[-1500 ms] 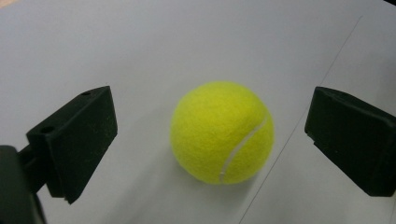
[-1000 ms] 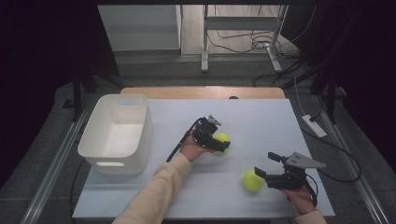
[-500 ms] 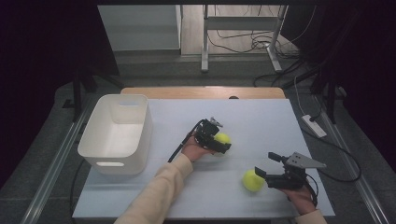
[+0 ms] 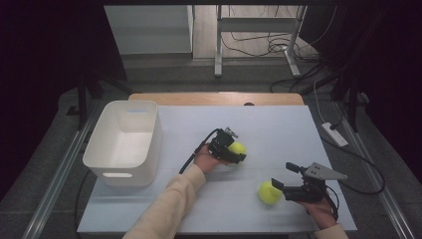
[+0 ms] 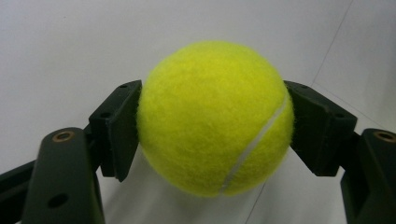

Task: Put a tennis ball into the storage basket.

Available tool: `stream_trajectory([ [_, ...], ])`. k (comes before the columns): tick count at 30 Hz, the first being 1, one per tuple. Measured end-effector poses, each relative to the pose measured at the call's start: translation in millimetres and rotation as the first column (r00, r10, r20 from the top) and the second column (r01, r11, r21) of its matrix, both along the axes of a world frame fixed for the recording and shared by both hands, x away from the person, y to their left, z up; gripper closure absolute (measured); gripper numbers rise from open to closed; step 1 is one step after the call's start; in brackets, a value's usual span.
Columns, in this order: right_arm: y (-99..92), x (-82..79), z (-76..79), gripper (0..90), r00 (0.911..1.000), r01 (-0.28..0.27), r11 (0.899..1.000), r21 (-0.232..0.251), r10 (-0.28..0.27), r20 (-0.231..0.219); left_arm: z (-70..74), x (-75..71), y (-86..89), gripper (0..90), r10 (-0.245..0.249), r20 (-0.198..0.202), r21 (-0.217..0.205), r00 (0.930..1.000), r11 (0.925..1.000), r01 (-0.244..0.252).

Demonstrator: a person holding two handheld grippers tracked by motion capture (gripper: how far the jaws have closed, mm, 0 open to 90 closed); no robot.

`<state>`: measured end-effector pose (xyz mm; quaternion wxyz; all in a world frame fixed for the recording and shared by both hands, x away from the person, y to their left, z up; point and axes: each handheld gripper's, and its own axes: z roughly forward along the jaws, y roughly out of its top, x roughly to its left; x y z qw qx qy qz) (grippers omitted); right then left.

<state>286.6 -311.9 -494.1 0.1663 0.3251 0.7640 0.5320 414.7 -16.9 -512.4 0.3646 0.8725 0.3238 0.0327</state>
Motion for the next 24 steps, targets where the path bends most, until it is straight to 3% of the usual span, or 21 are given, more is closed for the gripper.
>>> stream_trajectory([
  [24, 0.3, 0.0, -0.1, 13.5, 1.0, 0.002, 1.0, -0.008, -0.002, 0.001, 21.6, -12.0, 20.6, 26.2, 0.016, 0.053, -0.065, 0.9985, 0.9978, -0.013],
])
